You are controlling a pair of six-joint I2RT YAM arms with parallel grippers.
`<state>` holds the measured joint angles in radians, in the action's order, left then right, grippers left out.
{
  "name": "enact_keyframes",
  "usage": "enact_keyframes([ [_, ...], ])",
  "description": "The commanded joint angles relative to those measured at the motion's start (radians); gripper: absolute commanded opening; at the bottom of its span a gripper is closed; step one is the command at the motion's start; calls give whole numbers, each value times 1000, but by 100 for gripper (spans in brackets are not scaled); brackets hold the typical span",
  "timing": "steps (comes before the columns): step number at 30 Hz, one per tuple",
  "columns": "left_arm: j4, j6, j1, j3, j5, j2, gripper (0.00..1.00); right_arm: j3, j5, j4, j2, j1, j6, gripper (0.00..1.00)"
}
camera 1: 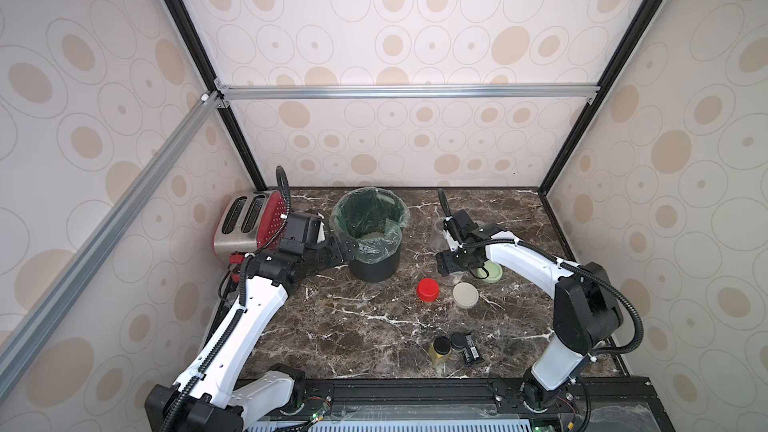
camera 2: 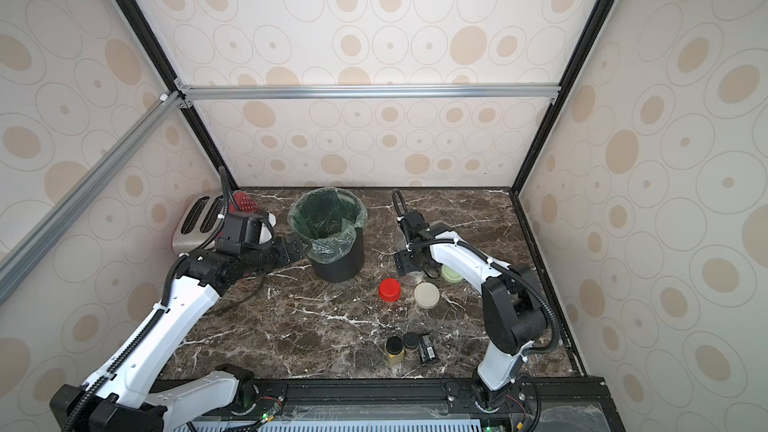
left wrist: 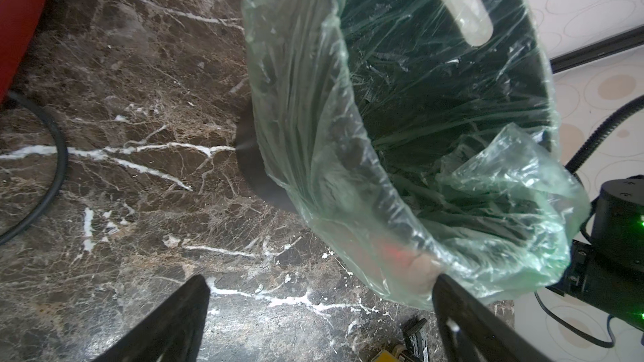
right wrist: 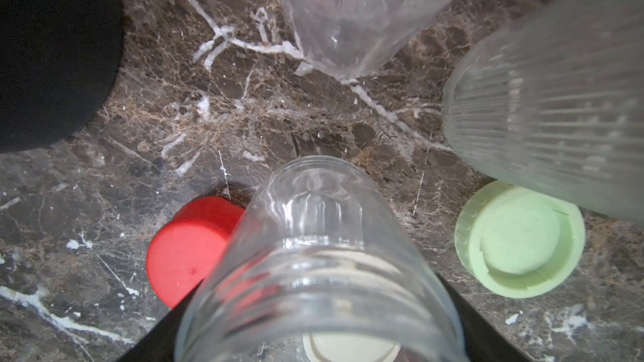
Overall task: Empty expired oatmeal from jars
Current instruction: Place the jar at the center of the board, then move the trash bin to the center of the board.
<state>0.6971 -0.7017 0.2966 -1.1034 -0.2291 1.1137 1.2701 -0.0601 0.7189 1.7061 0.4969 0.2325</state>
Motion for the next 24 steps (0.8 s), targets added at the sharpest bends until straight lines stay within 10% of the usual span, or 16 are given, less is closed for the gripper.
enact_keyframes([
  [1, -25, 39, -6, -9, -16, -10, 99, 0, -4, -6, 7, -3, -19, 54],
  [11, -38, 63, -17, 2, -44, -3, 99, 18, -19, 5, -14, -2, -38, 85],
  [24, -37, 103, -25, -31, -110, 17, 99, 33, -43, 30, -63, -2, -59, 98],
])
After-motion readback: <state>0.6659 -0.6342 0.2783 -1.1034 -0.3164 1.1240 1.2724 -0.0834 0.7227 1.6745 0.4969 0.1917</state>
